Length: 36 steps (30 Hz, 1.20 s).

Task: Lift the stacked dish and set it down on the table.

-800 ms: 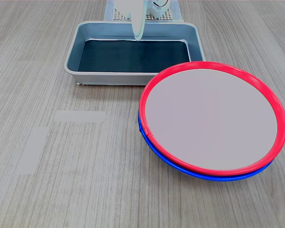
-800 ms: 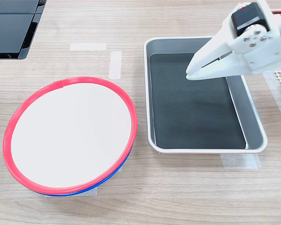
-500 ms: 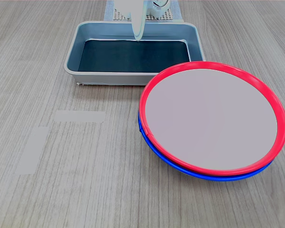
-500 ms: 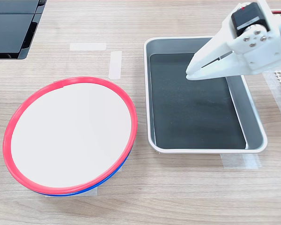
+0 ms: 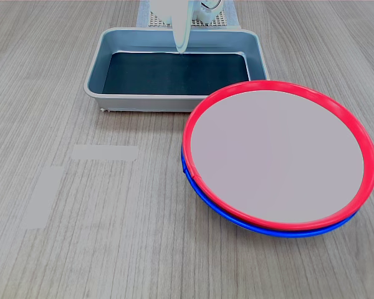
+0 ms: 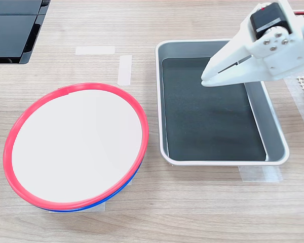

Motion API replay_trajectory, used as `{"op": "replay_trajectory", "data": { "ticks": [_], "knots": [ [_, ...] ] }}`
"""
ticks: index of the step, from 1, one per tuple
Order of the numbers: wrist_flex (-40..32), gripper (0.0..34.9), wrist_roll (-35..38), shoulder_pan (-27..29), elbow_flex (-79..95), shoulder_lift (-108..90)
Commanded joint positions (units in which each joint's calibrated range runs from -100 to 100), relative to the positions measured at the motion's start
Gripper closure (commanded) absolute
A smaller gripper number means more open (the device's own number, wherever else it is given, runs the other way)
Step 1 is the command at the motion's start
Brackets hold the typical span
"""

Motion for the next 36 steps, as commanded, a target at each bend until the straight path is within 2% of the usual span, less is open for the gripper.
{"op": "replay_trajectory", "data": {
  "ticks": [1, 16, 20, 22, 25, 30, 36],
  "knots": [
    [0.2, 34.6, 0.1, 0.4, 0.0, -0.3],
    [0.2, 34.6, 0.5, -0.3, 0.0, -0.3],
    [-0.3, 34.6, 0.7, -2.6, -2.0, 3.4],
    [-0.3, 32.9, 1.3, -2.9, -5.4, 6.7],
    [-1.5, 28.2, 2.9, -4.8, -14.0, 16.3],
    [-1.7, 24.8, 4.5, -9.5, -34.2, 39.4],
    [-1.0, 22.4, 5.5, -10.5, -48.6, 56.3]
  ]
}}
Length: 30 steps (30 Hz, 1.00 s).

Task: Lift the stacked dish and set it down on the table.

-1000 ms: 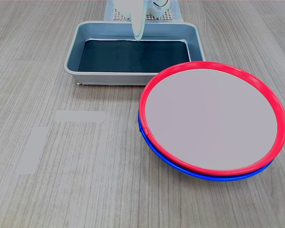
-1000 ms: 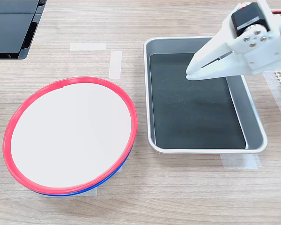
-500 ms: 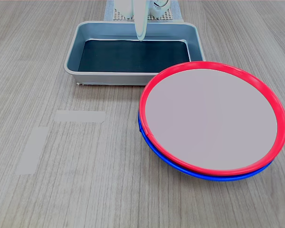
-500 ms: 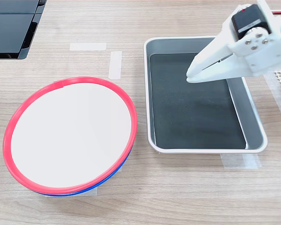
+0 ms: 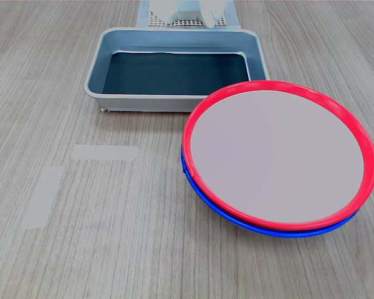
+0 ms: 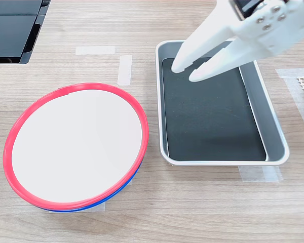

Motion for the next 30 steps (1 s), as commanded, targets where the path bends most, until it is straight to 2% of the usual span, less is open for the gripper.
{"op": "replay_trajectory", "data": {
  "ticks": [1, 11, 30],
  "knots": [
    [0.2, 22.1, 0.7, -0.3, -12.1, 12.0],
    [-0.1, 20.3, 1.4, -1.9, -25.6, 31.9],
    [-5.0, 21.0, 1.8, -4.7, -34.4, 47.4]
  ]
}}
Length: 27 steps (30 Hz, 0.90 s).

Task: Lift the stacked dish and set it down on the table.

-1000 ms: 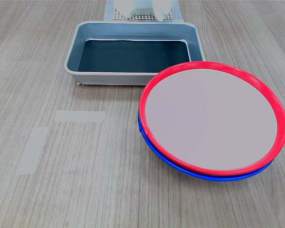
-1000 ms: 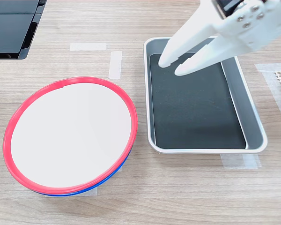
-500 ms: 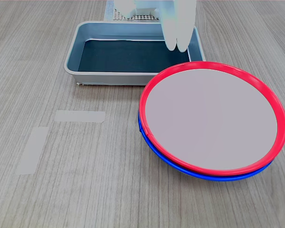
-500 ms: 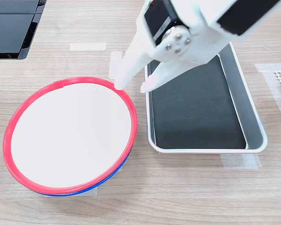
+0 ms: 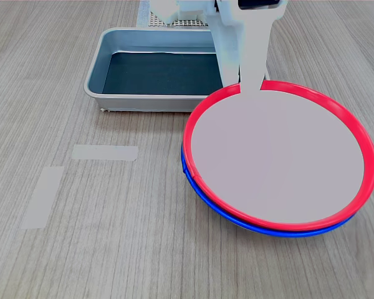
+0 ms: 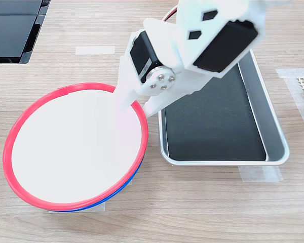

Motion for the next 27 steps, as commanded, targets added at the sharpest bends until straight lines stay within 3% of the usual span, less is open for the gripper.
{"op": "replay_trajectory", "data": {
  "ticks": [1, 13, 14, 16, 17, 27],
  "knots": [
    [-1.7, 21.0, 0.1, -1.2, -3.8, 1.6],
    [-5.6, 23.7, 0.3, -3.3, -8.2, 9.6],
    [-5.6, 25.2, 0.3, -3.3, -8.6, 10.2],
    [-5.8, 33.7, 0.3, -3.4, -9.3, 10.9],
    [-5.7, 34.6, 0.3, -3.4, -9.6, 10.9],
    [-4.3, 34.8, 0.0, -2.4, -7.6, 0.6]
  ]
}}
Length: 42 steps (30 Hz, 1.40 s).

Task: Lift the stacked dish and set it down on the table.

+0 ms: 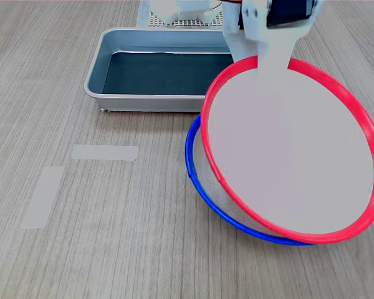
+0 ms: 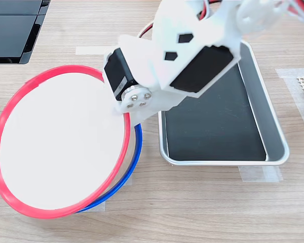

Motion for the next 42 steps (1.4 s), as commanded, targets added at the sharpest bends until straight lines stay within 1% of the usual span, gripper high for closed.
{"op": "replay_trajectory", "data": {
  "ticks": [1, 4, 8, 15, 16, 18, 21, 27, 35, 42],
  "knots": [
    [0.7, 34.8, -0.1, 0.7, 0.5, -8.0],
    [0.7, 34.8, -0.4, 1.8, 1.1, -11.0],
    [1.5, 34.9, -0.9, 5.6, 0.4, -13.9],
    [3.0, 34.9, 1.4, 18.1, 0.0, -13.7],
    [3.2, 34.9, 2.1, 21.4, 0.1, -12.6],
    [3.3, 34.9, 2.8, 24.2, 0.1, -11.0],
    [3.3, 34.9, 3.5, 26.5, -0.2, -9.1],
    [2.4, 34.9, 4.0, 29.1, -1.4, -4.3],
    [-0.2, 34.9, 4.1, 30.1, -3.4, 2.3],
    [-0.2, 34.9, 4.2, 30.2, -8.3, 7.0]
  ]
}}
